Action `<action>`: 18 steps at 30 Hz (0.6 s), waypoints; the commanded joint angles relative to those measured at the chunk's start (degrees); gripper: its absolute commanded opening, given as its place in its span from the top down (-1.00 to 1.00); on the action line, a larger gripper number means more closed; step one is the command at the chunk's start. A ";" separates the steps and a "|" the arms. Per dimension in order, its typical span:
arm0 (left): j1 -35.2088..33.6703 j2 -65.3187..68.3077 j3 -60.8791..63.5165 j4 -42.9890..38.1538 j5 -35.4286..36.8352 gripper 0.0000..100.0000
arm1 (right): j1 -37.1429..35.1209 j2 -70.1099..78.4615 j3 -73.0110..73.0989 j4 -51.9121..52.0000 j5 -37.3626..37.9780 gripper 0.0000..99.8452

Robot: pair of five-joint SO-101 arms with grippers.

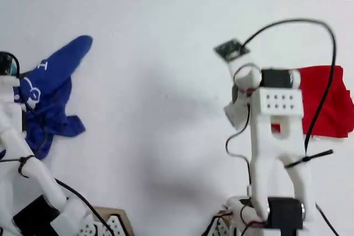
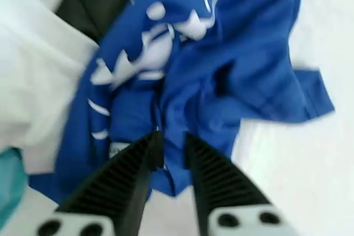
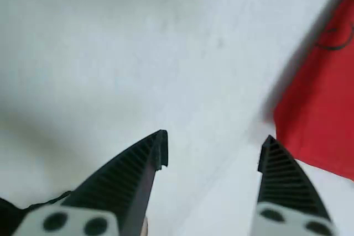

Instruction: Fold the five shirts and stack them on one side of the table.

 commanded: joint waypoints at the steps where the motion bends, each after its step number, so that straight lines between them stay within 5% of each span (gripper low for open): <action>1: -2.73 -1.93 2.42 3.25 -1.05 0.54 | 2.24 -4.88 6.68 -5.85 2.64 0.46; 10: -7.21 -1.93 8.57 2.73 -1.05 0.49 | 2.68 -5.14 8.70 -7.16 4.57 0.46; 18: -7.21 -1.93 15.08 -10.46 -1.14 0.49 | 2.59 -5.41 8.79 -7.16 4.57 0.46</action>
